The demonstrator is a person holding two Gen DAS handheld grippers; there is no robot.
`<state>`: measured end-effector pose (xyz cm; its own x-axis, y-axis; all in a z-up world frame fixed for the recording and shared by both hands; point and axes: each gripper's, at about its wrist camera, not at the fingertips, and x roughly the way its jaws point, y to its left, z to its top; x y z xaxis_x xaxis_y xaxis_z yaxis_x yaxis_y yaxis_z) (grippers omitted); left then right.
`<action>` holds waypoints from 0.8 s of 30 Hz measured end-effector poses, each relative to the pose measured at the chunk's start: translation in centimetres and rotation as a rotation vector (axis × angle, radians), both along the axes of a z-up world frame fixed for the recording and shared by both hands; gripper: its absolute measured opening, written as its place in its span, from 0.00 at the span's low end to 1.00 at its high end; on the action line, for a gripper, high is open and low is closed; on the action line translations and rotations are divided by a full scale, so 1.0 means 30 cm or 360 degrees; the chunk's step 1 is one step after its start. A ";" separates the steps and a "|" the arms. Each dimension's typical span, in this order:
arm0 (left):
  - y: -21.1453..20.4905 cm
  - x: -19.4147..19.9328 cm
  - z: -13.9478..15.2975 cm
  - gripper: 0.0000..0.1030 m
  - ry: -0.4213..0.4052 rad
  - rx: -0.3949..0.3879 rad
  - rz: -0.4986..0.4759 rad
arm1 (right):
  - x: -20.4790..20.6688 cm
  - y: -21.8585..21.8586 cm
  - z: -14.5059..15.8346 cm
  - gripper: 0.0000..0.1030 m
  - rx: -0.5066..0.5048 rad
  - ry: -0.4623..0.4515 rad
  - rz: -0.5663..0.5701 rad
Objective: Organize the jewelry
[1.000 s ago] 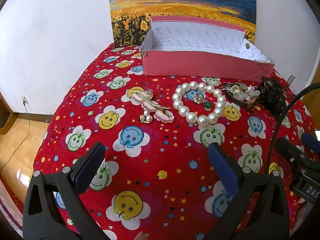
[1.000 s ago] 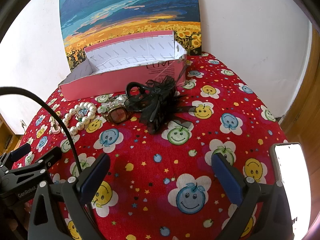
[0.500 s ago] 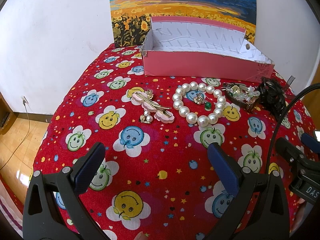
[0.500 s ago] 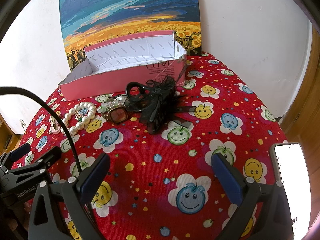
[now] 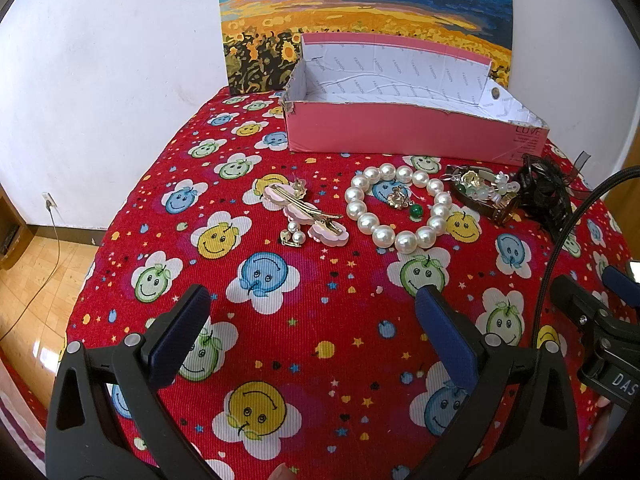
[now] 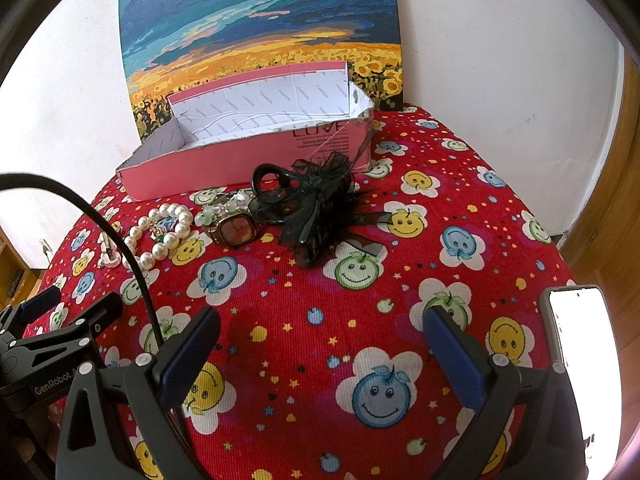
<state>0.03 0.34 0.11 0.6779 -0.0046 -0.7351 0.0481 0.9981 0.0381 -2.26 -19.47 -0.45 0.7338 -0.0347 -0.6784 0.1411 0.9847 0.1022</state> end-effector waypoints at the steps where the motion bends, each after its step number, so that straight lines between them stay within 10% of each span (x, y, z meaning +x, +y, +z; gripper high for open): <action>1: 0.000 0.000 0.000 1.00 0.0000 0.0000 0.0001 | 0.000 0.000 0.000 1.00 0.0000 0.0000 0.0000; 24: -0.002 -0.006 0.001 1.00 0.0005 0.0000 0.0002 | 0.000 -0.002 -0.001 1.00 0.0000 0.0000 -0.0003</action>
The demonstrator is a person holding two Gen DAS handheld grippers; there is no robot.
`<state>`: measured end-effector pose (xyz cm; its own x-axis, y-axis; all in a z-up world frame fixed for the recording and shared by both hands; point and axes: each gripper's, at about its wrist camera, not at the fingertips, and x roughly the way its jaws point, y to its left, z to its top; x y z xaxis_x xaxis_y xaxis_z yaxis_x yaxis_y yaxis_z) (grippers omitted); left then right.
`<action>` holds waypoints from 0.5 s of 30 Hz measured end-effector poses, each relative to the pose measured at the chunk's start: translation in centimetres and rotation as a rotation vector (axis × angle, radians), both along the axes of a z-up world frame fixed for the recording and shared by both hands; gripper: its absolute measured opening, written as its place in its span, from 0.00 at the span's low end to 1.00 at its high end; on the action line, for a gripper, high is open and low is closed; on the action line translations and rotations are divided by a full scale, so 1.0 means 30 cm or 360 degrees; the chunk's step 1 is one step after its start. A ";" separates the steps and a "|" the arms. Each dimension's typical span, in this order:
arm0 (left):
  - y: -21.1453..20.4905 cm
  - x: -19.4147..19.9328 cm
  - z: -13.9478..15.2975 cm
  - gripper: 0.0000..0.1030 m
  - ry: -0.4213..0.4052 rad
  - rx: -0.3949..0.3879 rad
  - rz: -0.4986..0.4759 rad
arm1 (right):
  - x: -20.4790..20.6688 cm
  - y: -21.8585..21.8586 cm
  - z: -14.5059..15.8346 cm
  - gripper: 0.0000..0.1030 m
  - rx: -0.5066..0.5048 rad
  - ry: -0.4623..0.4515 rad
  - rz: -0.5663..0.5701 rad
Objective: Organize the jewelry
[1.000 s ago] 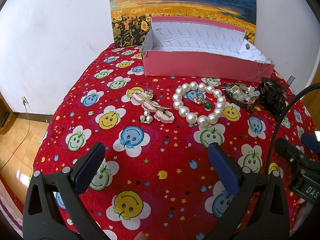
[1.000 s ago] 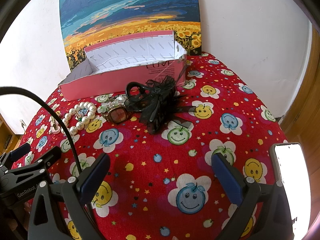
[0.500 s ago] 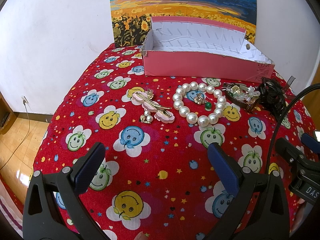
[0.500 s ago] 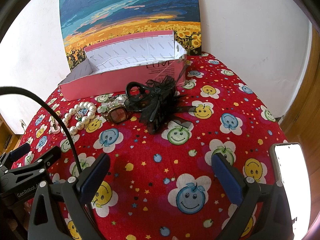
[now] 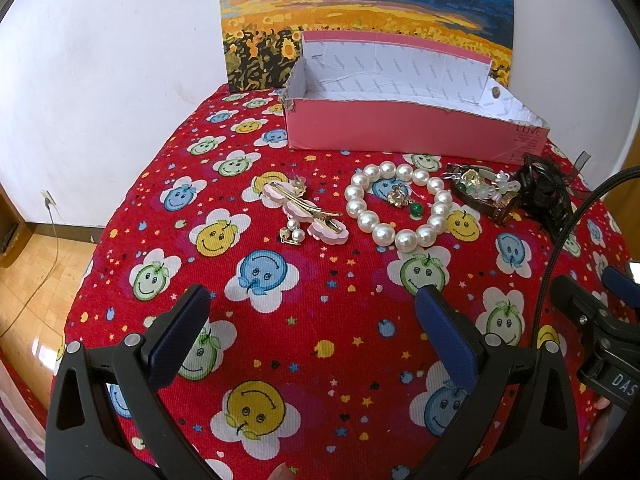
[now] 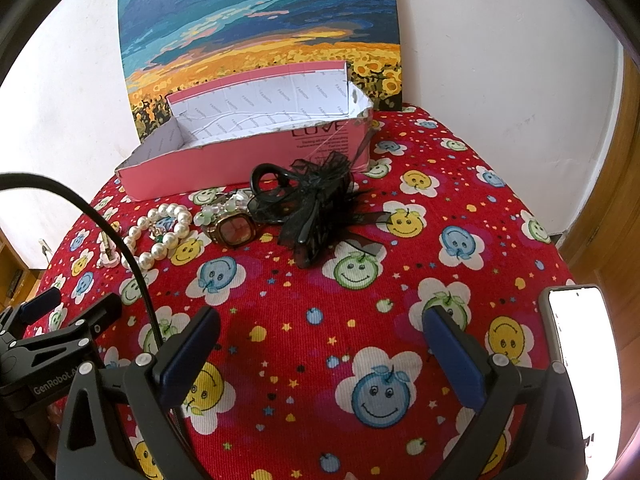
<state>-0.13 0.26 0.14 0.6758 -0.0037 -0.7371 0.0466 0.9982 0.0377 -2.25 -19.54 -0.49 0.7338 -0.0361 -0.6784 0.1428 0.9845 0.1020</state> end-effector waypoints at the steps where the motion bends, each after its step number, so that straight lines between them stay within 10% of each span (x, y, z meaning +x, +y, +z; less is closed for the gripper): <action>1: -0.001 0.000 -0.001 1.00 -0.0002 -0.0001 0.0000 | 0.000 0.000 0.000 1.00 0.0000 0.0000 0.0000; 15: 0.000 -0.005 0.002 1.00 -0.0003 -0.0036 -0.0016 | 0.003 0.006 -0.004 1.00 0.0015 0.0017 0.0015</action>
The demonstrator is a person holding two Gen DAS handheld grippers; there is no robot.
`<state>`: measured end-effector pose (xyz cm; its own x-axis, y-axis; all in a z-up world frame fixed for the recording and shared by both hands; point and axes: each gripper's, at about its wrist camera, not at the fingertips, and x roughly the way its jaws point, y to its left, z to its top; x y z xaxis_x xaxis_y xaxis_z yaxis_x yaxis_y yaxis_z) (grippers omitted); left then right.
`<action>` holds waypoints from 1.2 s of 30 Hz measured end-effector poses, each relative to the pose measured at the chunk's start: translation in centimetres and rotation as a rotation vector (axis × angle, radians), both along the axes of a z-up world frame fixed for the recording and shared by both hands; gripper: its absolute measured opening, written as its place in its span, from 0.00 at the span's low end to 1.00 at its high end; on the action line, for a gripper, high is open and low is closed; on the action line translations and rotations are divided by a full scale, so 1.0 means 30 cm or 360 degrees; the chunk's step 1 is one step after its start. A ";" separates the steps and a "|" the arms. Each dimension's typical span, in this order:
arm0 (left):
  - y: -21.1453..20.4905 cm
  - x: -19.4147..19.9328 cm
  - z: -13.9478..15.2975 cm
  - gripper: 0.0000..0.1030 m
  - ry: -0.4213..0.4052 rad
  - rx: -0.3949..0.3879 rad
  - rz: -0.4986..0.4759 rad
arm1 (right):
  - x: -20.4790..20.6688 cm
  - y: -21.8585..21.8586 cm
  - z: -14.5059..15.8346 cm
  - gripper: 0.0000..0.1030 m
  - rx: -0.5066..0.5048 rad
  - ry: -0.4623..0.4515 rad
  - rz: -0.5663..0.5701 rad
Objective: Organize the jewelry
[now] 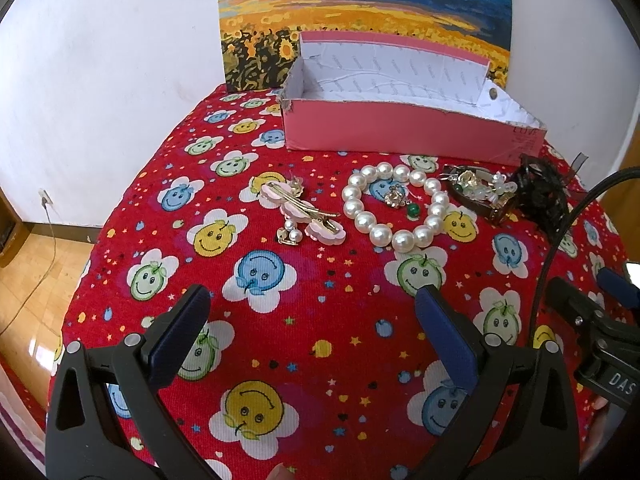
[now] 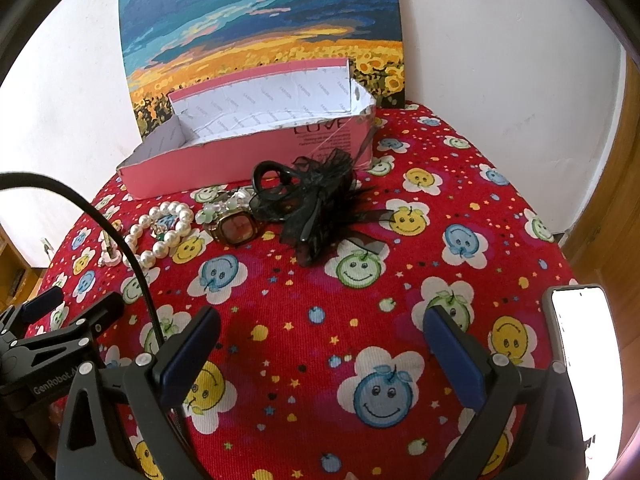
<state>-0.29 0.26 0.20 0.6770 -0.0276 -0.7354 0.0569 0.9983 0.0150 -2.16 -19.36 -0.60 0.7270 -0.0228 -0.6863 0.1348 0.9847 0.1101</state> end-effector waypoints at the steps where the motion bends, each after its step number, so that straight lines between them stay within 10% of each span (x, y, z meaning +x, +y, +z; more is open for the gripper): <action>1: 0.005 -0.001 0.002 1.00 -0.0005 -0.0011 -0.0003 | 0.001 -0.005 0.002 1.00 0.0007 0.0004 0.0002; 24: 0.160 0.123 0.057 0.98 0.0044 -0.0112 -0.0031 | 0.055 -0.036 0.041 1.00 0.0102 0.0046 0.0144; 36: 0.083 0.222 0.004 0.51 0.0119 -0.0092 -0.0105 | 0.085 -0.052 0.051 1.00 0.0121 0.0056 0.0175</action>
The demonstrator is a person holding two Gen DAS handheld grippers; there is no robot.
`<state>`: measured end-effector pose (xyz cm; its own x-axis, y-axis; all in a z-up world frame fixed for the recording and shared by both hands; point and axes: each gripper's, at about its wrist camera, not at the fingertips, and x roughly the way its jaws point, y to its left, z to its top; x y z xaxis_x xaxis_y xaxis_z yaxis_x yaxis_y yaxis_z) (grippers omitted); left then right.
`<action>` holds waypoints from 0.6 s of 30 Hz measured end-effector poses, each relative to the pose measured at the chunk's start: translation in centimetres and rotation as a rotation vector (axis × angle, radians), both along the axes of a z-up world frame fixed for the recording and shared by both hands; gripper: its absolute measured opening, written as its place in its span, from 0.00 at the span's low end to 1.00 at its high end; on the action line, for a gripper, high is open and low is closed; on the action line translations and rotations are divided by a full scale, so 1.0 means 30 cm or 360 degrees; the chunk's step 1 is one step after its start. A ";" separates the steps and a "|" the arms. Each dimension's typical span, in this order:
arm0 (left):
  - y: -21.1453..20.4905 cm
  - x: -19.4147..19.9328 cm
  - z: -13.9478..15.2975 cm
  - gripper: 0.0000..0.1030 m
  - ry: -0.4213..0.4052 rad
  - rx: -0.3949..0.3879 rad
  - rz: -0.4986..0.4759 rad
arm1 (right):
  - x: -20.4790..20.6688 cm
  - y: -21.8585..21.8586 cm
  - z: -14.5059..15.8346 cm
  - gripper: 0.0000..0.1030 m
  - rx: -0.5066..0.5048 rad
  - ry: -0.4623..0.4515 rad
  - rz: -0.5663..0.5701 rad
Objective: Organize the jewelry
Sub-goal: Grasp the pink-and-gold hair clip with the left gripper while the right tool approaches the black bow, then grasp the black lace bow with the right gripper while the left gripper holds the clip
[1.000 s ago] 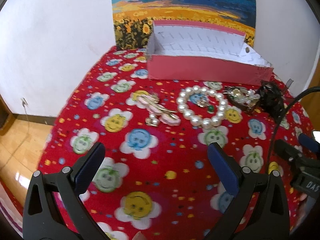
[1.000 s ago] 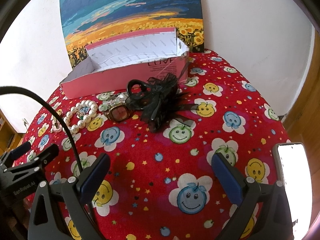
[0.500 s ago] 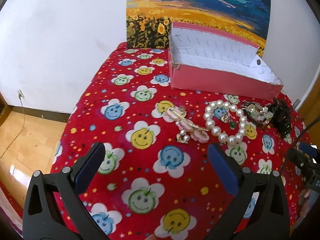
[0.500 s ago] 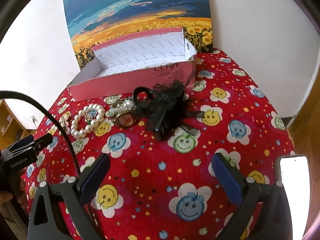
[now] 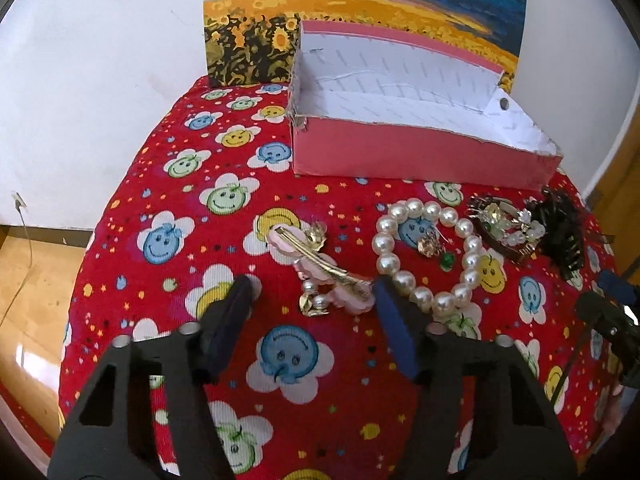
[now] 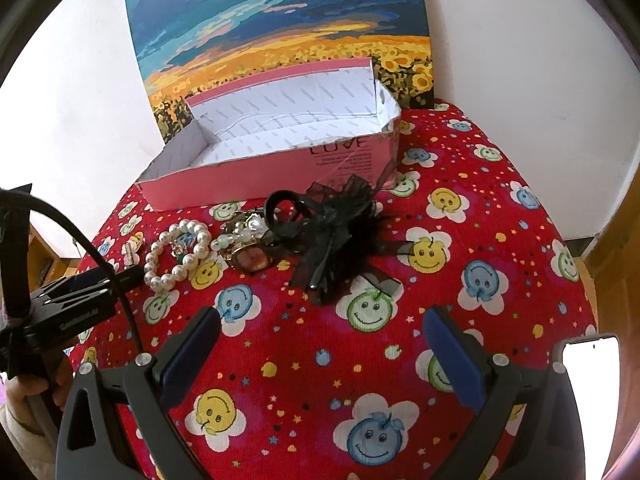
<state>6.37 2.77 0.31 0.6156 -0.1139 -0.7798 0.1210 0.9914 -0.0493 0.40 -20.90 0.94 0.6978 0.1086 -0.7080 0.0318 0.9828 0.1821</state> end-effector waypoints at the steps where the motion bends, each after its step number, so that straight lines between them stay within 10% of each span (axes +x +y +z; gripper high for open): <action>1: 0.004 0.005 0.001 0.45 -0.0003 -0.0005 0.0001 | 0.003 -0.002 -0.001 1.00 0.0006 0.0001 0.0001; 9: 0.048 0.033 0.014 0.16 -0.0019 -0.0121 -0.0006 | 0.022 -0.016 -0.018 1.00 0.0052 0.0006 0.0000; 18: 0.063 -0.022 0.067 0.15 -0.0091 -0.0194 -0.0017 | 0.025 -0.024 -0.020 1.00 0.0072 0.0007 0.0003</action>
